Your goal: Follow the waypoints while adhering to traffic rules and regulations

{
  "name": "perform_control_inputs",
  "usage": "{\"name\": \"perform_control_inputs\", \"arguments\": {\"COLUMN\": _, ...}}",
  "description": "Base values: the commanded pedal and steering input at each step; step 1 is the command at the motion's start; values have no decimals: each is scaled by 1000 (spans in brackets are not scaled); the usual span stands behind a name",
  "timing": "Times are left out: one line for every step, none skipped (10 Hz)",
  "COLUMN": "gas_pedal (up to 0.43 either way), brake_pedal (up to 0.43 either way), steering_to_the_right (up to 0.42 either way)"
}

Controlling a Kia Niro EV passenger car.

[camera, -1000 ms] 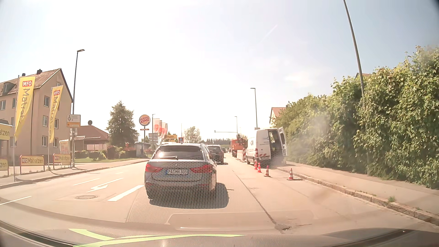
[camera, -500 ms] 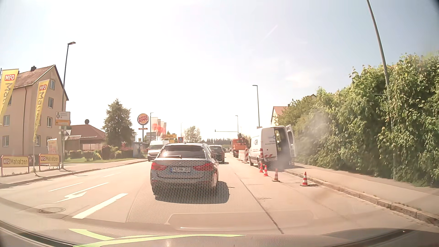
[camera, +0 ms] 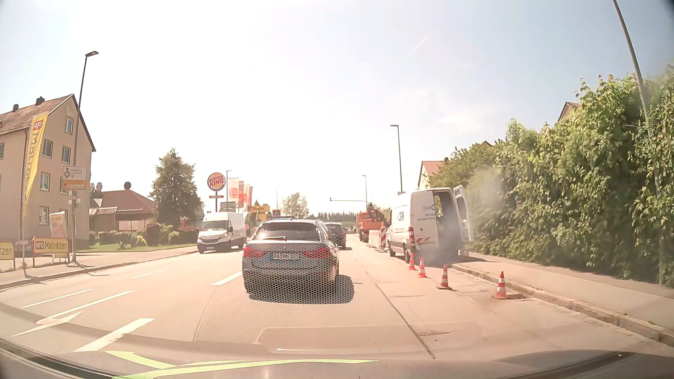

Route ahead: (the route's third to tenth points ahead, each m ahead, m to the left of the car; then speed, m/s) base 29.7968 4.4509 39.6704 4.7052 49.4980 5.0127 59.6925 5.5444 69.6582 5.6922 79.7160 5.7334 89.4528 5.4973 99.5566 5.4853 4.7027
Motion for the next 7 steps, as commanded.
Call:
{"name": "perform_control_inputs", "arguments": {"gas_pedal": 220, "brake_pedal": 0, "steering_to_the_right": -5}}
{"name": "perform_control_inputs", "arguments": {"gas_pedal": 228, "brake_pedal": 0, "steering_to_the_right": -5}}
{"name": "perform_control_inputs", "arguments": {"gas_pedal": 228, "brake_pedal": 0, "steering_to_the_right": -5}}
{"name": "perform_control_inputs", "arguments": {"gas_pedal": 240, "brake_pedal": 0, "steering_to_the_right": -5}}
{"name": "perform_control_inputs", "arguments": {"gas_pedal": 248, "brake_pedal": 0, "steering_to_the_right": -5}}
{"name": "perform_control_inputs", "arguments": {"gas_pedal": 248, "brake_pedal": 0, "steering_to_the_right": -5}}
{"name": "perform_control_inputs", "arguments": {"gas_pedal": 260, "brake_pedal": 0, "steering_to_the_right": -5}}
